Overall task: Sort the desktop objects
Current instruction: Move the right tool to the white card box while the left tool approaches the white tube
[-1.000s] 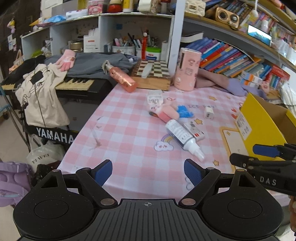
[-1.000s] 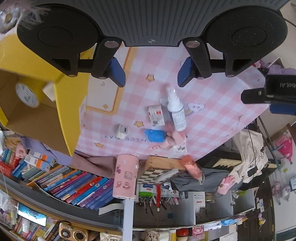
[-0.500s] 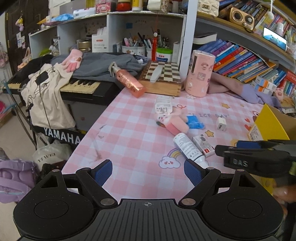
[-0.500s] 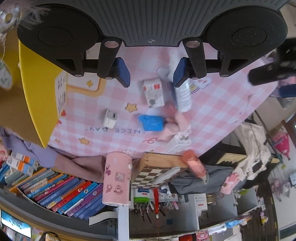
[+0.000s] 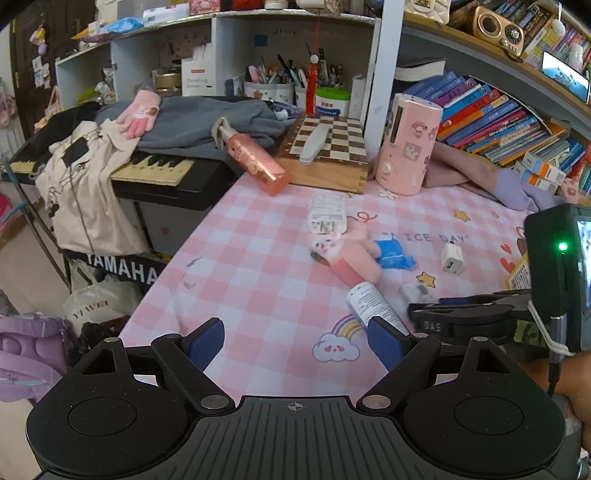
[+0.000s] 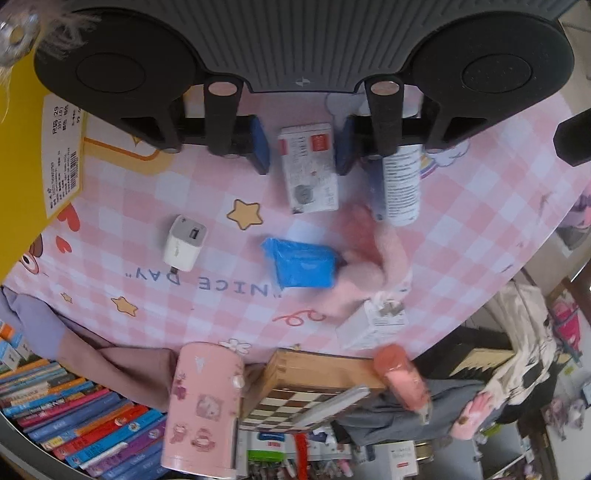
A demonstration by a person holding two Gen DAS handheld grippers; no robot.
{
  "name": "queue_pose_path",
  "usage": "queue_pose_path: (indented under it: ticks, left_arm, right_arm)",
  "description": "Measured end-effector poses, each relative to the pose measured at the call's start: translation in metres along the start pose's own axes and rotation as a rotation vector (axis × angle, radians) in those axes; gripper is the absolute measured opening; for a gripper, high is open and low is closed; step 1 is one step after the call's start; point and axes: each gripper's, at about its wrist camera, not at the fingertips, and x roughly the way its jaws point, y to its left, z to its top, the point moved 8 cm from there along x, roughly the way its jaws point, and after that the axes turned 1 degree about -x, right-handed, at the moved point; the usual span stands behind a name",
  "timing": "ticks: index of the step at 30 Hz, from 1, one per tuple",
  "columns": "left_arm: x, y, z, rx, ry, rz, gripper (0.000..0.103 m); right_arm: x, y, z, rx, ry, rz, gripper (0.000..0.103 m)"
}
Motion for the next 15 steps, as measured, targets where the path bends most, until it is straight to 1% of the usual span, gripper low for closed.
queue_pose_path:
  ticks: [2,4,7,9,10,11,12,15]
  left_arm:
    - [0.007,-0.006,0.001,0.009,0.006,-0.019,0.087]
    - [0.016,-0.015,0.001,0.023,0.018,-0.052,0.087]
    - [0.035,-0.029,0.000,0.015,0.056,-0.106,0.086]
    - [0.047,-0.036,-0.001,-0.021,0.093,-0.140,0.081]
    - [0.053,-0.039,-0.001,-0.039,0.107,-0.154,0.075]
    - [0.058,-0.042,0.000,-0.050,0.115,-0.160,0.075]
    - [0.063,-0.045,0.001,-0.051,0.119,-0.158,0.074]
    - [0.078,-0.051,0.000,-0.023,0.147,-0.131,0.062]
  right_arm:
    - [-0.003,-0.012,-0.001,0.030,-0.006,-0.035,0.029]
    - [-0.006,-0.025,-0.006,0.068,0.007,-0.057,0.029]
    - [-0.011,-0.033,-0.014,0.079,0.025,-0.061,0.029]
    - [-0.013,-0.034,-0.018,0.079,0.029,-0.057,0.029]
    - [-0.014,-0.034,-0.019,0.078,0.030,-0.053,0.029]
    - [-0.015,-0.034,-0.020,0.072,0.030,-0.049,0.029]
    - [-0.016,-0.034,-0.021,0.064,0.031,-0.046,0.029]
    - [-0.017,-0.036,-0.022,0.056,0.035,-0.037,0.029]
